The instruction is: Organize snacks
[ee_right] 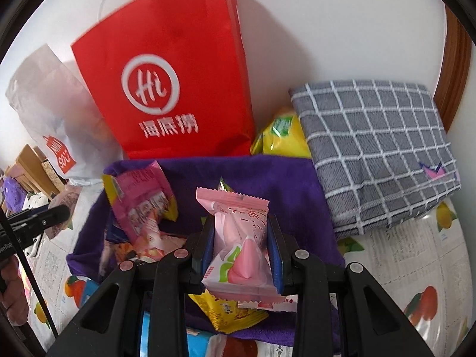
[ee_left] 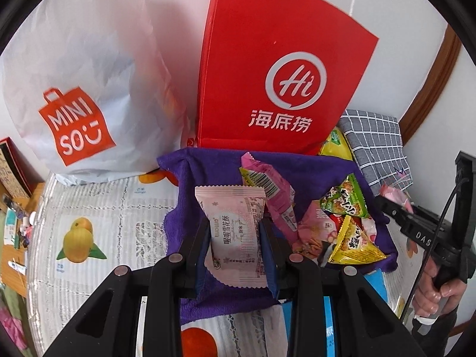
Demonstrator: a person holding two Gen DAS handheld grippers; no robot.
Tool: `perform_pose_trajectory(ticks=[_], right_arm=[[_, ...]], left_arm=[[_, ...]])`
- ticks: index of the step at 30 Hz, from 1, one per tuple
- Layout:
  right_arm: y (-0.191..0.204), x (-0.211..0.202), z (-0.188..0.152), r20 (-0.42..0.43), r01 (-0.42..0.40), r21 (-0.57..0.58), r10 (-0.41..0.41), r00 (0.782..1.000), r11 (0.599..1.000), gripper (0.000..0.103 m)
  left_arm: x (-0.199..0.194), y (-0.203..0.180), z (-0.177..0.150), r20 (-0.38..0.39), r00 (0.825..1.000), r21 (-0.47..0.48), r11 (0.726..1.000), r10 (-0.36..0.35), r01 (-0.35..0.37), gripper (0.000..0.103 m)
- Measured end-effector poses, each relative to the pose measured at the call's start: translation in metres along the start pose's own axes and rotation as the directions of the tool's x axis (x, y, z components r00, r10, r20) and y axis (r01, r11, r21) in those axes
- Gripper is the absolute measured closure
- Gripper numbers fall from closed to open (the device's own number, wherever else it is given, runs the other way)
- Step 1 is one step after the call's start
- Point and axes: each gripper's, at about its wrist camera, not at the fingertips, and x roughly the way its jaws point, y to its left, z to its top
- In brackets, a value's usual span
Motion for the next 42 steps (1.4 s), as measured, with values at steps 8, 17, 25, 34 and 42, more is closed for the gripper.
perform_pose_trajectory(ticks=[8,17,25,34,42], right_arm=[[0.0,0.021,-0.008,-0.047,-0.004,-0.019,0.003,0.999,1.0,0.071],[0.006,0.028,-0.014,-0.069,0.01,-0.076,-0.015,0.998,0.997,0.062],[0.015,-0.006,-0.011,-0.006,0.04,-0.102,-0.041,0.999,0.994,0.036],[0.031,-0.092,-0.031,0.069,0.048,-0.07,-0.043,0.997,0.996,0.034],[0.04,-0.158,-0.066,0.062,0.083,-0.03,-0.081,0.995,0.996,0.033]], left_arm=[[0.025,0.003,0.002,-0.036,0.999,-0.024,1.0,-0.008,0.007,0.073],[0.044,-0.005,-0.002,-0.084,0.996,-0.033,0.999,-0.037,0.035,0.071],[0.021,-0.006,-0.002,-0.05,0.999,-0.026,1.0,0.011,-0.012,0.05],[-0.058,-0.036,-0.033,0.055,0.998,0.017,1.0,-0.003,0.002,0.035],[-0.124,-0.062,-0.067,0.143,0.99,0.043,0.999,-0.007,0.001,0.02]])
